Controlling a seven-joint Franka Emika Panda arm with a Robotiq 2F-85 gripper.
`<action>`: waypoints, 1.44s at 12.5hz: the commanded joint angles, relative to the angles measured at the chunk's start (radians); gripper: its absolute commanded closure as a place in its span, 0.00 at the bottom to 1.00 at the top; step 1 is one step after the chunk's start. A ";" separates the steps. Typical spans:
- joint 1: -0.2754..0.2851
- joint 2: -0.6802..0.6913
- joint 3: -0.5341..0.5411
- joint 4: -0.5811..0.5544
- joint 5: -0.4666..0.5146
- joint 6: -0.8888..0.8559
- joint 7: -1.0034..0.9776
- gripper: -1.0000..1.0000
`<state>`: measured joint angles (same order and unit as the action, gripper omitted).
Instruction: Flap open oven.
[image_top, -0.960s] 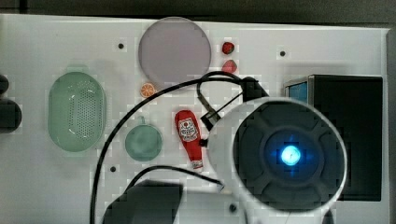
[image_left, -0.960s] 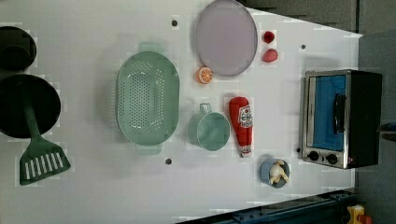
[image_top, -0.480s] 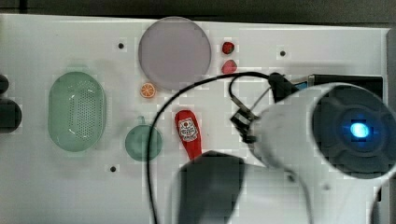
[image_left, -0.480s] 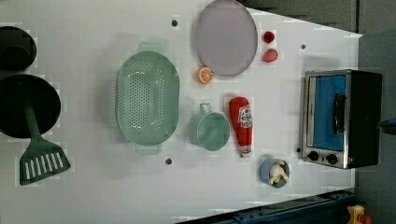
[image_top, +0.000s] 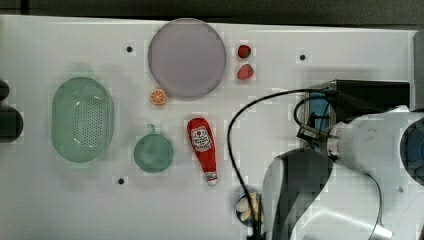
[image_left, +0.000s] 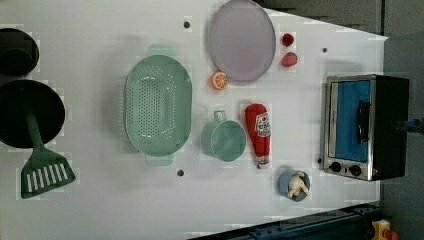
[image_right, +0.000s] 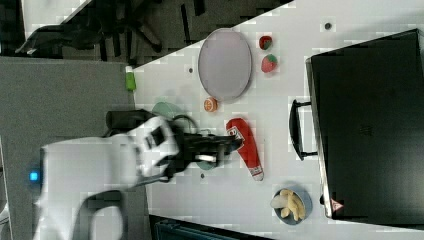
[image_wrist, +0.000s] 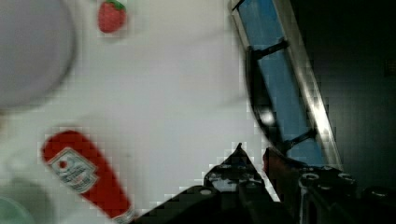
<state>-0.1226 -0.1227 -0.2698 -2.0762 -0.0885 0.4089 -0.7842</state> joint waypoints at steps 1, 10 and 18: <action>-0.008 0.023 -0.046 -0.094 0.005 0.149 -0.261 0.83; -0.008 0.220 -0.122 -0.163 0.004 0.441 -0.391 0.83; 0.009 0.272 -0.095 -0.174 -0.016 0.474 -0.373 0.83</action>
<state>-0.1296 0.1486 -0.3833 -2.2461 -0.1198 0.8804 -1.1279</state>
